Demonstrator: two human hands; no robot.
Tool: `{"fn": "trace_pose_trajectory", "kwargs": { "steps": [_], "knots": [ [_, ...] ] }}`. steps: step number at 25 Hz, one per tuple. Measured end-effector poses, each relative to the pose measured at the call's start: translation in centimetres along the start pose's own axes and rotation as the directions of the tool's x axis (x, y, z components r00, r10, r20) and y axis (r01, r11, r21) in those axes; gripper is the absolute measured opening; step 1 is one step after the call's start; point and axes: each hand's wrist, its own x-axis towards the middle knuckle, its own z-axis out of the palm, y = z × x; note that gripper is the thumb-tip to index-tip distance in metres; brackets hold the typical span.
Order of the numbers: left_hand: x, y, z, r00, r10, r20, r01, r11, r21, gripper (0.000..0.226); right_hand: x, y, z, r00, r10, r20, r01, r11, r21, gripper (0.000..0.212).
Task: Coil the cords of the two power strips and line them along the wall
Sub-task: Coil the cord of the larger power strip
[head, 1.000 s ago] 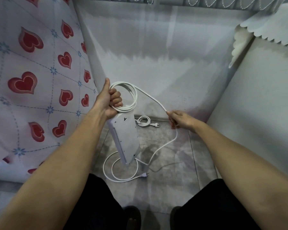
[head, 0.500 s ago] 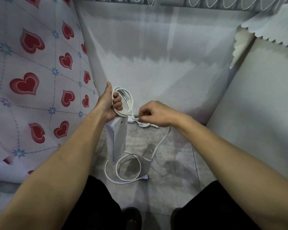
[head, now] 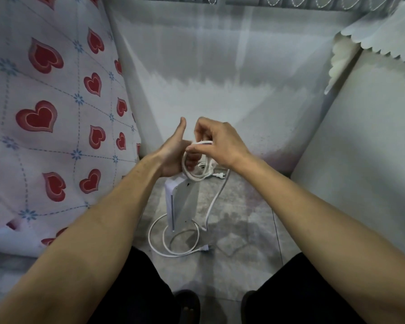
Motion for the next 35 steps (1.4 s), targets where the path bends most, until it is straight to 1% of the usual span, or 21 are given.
{"fn": "trace_pose_trajectory", "kwargs": {
  "steps": [2,4,6,7,9,12,14,17,20,21,23,26,28,29,31,33,35],
  "knots": [
    [0.0,-0.2,0.1,0.997,-0.030,0.078,0.030,1.000,0.003,0.075,0.0,0.9,-0.2,0.996,0.080,-0.045,-0.080,0.997,0.015,0.039],
    [0.0,-0.4,0.0,0.993,-0.045,0.113,0.045,0.999,0.004,0.075,0.1,1.8,-0.5,0.985,0.175,-0.013,-0.170,0.969,0.180,0.038],
    [0.1,-0.4,-0.2,0.987,-0.046,0.151,0.046,0.999,0.002,0.075,0.2,2.8,-0.9,0.965,0.260,0.037,-0.255,0.893,0.371,0.035],
    [0.1,-0.3,-0.3,0.985,-0.042,0.166,0.043,0.999,-0.001,0.074,0.1,3.3,-1.3,0.952,0.298,0.063,-0.295,0.850,0.436,0.033],
    [0.1,-0.2,-0.4,0.980,-0.040,0.193,0.045,0.999,-0.020,0.072,-0.1,4.4,-1.8,0.930,0.354,0.103,-0.356,0.788,0.502,0.029],
    [-0.1,-0.2,-0.3,0.974,-0.040,0.222,0.046,0.999,-0.018,0.066,-0.8,6.4,-2.2,0.907,0.387,0.164,-0.414,0.752,0.513,0.026],
    [0.0,-0.4,-0.6,0.972,0.002,0.235,0.003,1.000,-0.018,0.058,-1.4,7.6,-2.1,0.889,0.416,0.190,-0.453,0.741,0.496,0.029],
    [0.1,-0.3,-1.8,0.964,0.090,0.250,-0.061,0.991,-0.122,0.050,-2.6,9.6,-2.2,0.851,0.492,0.184,-0.514,0.712,0.478,0.034],
    [-0.2,-0.3,-3.2,0.970,0.150,0.194,-0.090,0.953,-0.290,0.045,-4.3,11.7,-2.6,0.833,0.526,0.169,-0.541,0.716,0.441,0.035],
    [-0.2,-0.3,-3.5,0.973,0.169,0.159,-0.107,0.934,-0.340,0.044,-4.7,12.2,-2.7,0.833,0.525,0.172,-0.543,0.720,0.431,0.035],
    [0.0,-0.3,-3.7,0.980,0.195,0.047,-0.159,0.898,-0.410,0.044,-5.1,12.7,-2.8,0.833,0.523,0.180,-0.545,0.723,0.423,0.033],
    [0.6,0.1,-3.9,0.966,0.215,-0.141,-0.256,0.847,-0.465,0.045,-4.8,12.8,-2.6,0.842,0.501,0.199,-0.539,0.771,0.339,0.032],
    [0.9,0.3,-3.9,0.945,0.219,-0.242,-0.313,0.813,-0.490,0.042,-4.5,12.5,-2.3,0.856,0.474,0.207,-0.513,0.826,0.232,0.032],
    [1.0,0.3,-3.8,0.932,0.220,-0.287,-0.341,0.800,-0.493,0.041,-4.1,12.2,-2.2,0.875,0.441,0.201,-0.472,0.870,0.143,0.033],
    [1.2,0.4,-3.7,0.900,0.223,-0.375,-0.395,0.782,-0.482,0.041,-3.0,10.8,-1.8,0.909,0.349,0.229,-0.332,0.937,-0.112,0.034],
    [1.4,0.5,-3.9,0.880,0.225,-0.418,-0.425,0.767,-0.481,0.043,-1.8,8.0,-0.9,0.904,0.280,0.324,-0.175,0.932,-0.317,0.033],
    [1.6,0.6,-4.1,0.884,0.231,-0.407,-0.426,0.758,-0.494,0.046,-0.9,4.8,0.4,0.879,0.252,0.405,-0.073,0.910,-0.409,0.031]
  ]
}}
